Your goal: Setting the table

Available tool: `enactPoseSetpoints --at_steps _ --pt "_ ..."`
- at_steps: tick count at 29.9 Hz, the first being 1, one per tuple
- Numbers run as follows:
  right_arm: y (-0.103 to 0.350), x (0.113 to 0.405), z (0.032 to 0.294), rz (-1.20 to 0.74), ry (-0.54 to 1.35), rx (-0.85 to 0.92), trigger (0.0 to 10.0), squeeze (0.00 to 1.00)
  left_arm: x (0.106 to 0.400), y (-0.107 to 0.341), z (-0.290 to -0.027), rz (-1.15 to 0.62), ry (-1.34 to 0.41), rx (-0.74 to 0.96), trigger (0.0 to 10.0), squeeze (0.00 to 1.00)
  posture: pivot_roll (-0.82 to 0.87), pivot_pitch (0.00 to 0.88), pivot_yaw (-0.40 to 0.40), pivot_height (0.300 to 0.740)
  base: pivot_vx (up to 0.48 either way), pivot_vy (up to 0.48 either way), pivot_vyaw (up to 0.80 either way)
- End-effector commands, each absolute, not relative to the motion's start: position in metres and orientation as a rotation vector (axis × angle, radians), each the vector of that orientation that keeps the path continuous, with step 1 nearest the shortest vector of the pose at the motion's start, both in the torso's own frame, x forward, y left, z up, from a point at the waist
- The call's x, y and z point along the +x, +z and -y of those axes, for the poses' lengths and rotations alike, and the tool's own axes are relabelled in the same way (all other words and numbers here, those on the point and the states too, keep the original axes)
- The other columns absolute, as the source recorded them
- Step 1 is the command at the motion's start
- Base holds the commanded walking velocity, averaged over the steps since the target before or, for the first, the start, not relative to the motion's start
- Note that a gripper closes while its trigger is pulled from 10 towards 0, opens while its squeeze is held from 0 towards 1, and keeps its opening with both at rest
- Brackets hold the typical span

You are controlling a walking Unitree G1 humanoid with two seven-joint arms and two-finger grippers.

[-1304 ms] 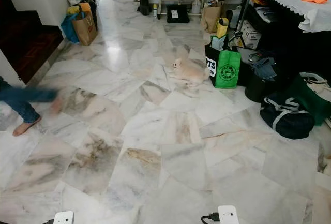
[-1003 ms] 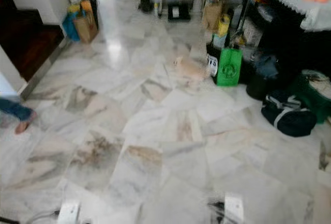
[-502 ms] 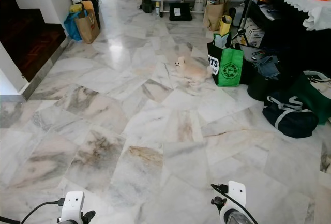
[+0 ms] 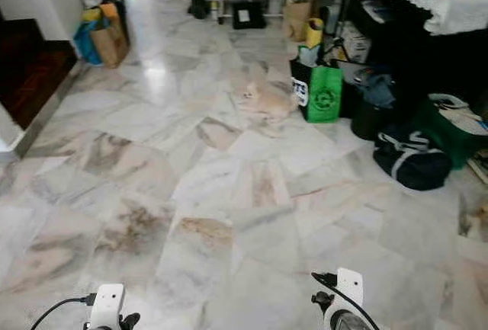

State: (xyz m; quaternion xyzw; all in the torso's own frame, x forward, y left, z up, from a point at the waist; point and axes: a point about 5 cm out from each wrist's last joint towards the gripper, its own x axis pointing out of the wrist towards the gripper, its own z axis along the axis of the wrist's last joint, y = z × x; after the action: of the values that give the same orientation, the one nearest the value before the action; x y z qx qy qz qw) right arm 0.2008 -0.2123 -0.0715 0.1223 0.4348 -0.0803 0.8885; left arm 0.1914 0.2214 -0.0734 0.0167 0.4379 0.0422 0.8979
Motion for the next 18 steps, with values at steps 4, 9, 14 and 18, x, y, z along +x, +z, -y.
enactPoseSetpoints --at_steps 4,9,14,18 --pt "-0.0731 0.1982 0.212 -0.919 -0.169 0.26 10.0 0.0 0.1878 -0.0749 -0.2226 -0.912 0.088 0.049 10.0 0.0 -0.03 0.025 -0.012 0.74 0.0 0.0 -0.74" --pt "-0.0736 0.1977 0.2108 -0.927 -0.157 0.252 10.0 0.0 0.1891 -0.0738 -0.2231 -0.903 0.072 0.104 10.0 0.0 -0.03 0.028 -0.014 0.74 0.0 -0.18 -0.74" --pt "-0.0739 0.1972 0.2107 -0.929 -0.159 0.251 10.0 0.0 0.1892 -0.0738 -0.2233 -0.902 0.083 0.098 10.0 0.0 -0.03 0.029 -0.016 0.74 0.0 -0.288 -0.74" --pt "-0.0742 0.1967 0.2109 -0.932 -0.158 0.251 10.0 0.0 0.1888 -0.074 -0.2234 -0.903 0.097 0.082 10.0 0.0 -0.03 0.028 -0.017 0.74 0.0 0.0 -0.74"
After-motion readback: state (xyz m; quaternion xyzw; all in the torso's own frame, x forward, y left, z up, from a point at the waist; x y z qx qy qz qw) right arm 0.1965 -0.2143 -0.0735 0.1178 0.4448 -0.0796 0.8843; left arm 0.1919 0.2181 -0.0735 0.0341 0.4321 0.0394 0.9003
